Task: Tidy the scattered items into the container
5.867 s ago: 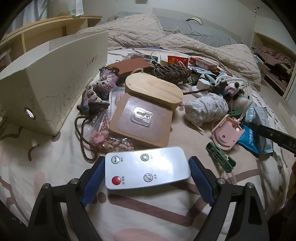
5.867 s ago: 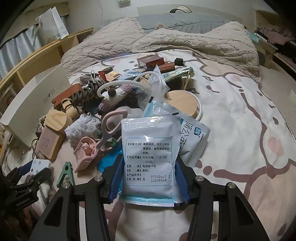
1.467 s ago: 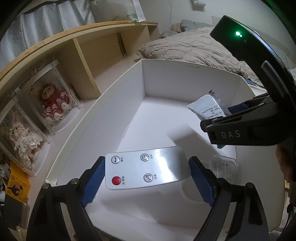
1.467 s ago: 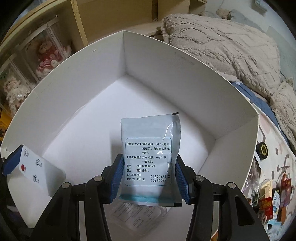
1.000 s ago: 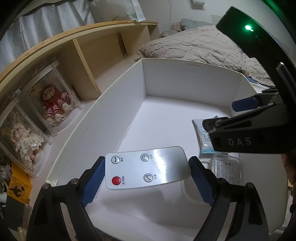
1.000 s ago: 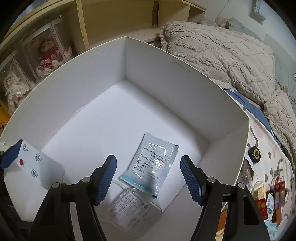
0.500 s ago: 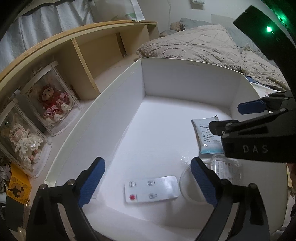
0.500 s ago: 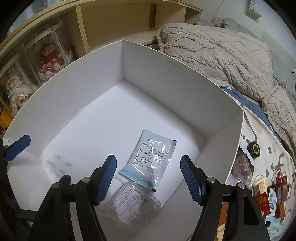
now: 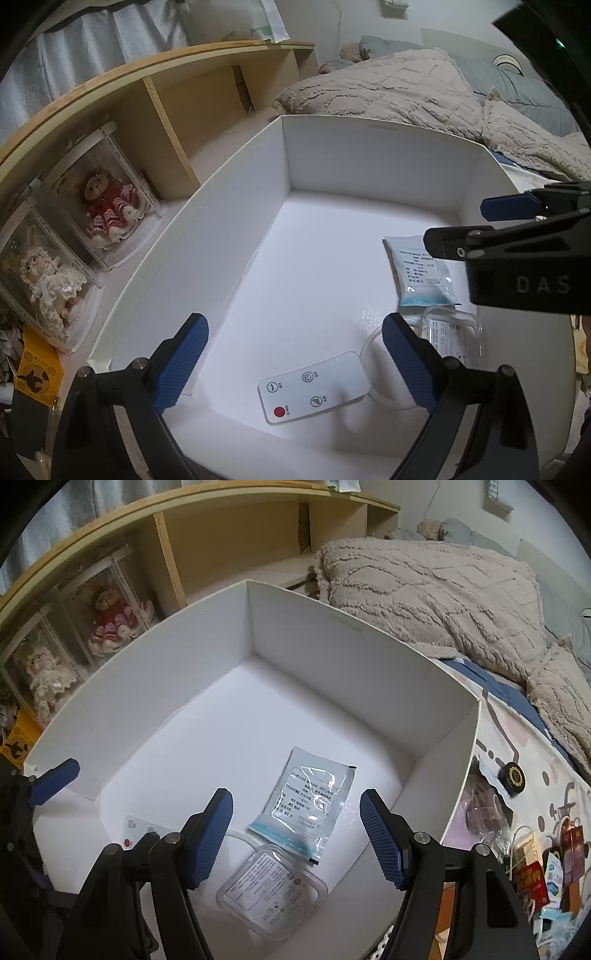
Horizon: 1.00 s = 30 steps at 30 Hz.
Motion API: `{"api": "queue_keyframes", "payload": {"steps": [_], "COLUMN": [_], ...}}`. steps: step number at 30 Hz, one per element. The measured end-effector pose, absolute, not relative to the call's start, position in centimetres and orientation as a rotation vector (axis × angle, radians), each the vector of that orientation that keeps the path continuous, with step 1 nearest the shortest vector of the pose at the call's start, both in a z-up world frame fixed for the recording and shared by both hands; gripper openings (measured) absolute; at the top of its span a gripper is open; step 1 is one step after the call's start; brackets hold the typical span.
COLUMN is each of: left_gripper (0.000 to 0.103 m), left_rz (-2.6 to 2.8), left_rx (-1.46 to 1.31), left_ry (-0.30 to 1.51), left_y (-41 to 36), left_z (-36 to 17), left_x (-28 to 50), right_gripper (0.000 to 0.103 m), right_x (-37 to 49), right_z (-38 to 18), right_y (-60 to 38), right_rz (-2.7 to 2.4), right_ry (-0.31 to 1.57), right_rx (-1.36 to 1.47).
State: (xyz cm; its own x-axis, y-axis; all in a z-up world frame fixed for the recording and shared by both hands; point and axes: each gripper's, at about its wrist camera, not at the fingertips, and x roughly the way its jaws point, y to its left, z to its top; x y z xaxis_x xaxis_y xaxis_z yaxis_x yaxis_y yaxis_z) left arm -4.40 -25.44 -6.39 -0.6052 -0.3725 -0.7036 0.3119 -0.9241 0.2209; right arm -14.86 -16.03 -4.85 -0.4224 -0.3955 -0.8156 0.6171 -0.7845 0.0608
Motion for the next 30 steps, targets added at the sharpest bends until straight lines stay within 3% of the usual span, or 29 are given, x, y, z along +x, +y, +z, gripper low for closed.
{"api": "queue_keyframes", "payload": {"steps": [16, 21, 24, 28, 30], "left_gripper": [0.096, 0.102, 0.103, 0.103, 0.103], "left_rz": [-2.554, -2.576, -2.601, -2.619, -2.623], "left_rx": [1.034, 0.973, 0.941, 0.891, 0.876], "left_ry": [-0.079, -0.052, -0.024, -0.025, -0.039], "left_y": [-24.7, -24.3, -23.9, -23.1, -22.6], "left_z": [-4.9, -4.0, -3.5, -2.8, -2.5], "left_x": [-3.9, -3.4, -3.1, -2.8, -2.6], "right_gripper": [0.072, 0.072, 0.085, 0.088, 0.096], "right_x": [-12.8, -12.5, -12.2, -11.6, -11.3], "right_z": [-2.8, -2.5, -2.2, -1.8, -1.7], "right_y": [-12.6, -11.1, -10.1, -8.9, -8.4], "right_rz": [-2.298, -2.324, -2.351, -2.377, -2.393], "right_ry": [0.227, 0.187, 0.174, 0.166, 0.174], "right_rx": [0.983, 0.955, 0.928, 0.901, 0.893]}}
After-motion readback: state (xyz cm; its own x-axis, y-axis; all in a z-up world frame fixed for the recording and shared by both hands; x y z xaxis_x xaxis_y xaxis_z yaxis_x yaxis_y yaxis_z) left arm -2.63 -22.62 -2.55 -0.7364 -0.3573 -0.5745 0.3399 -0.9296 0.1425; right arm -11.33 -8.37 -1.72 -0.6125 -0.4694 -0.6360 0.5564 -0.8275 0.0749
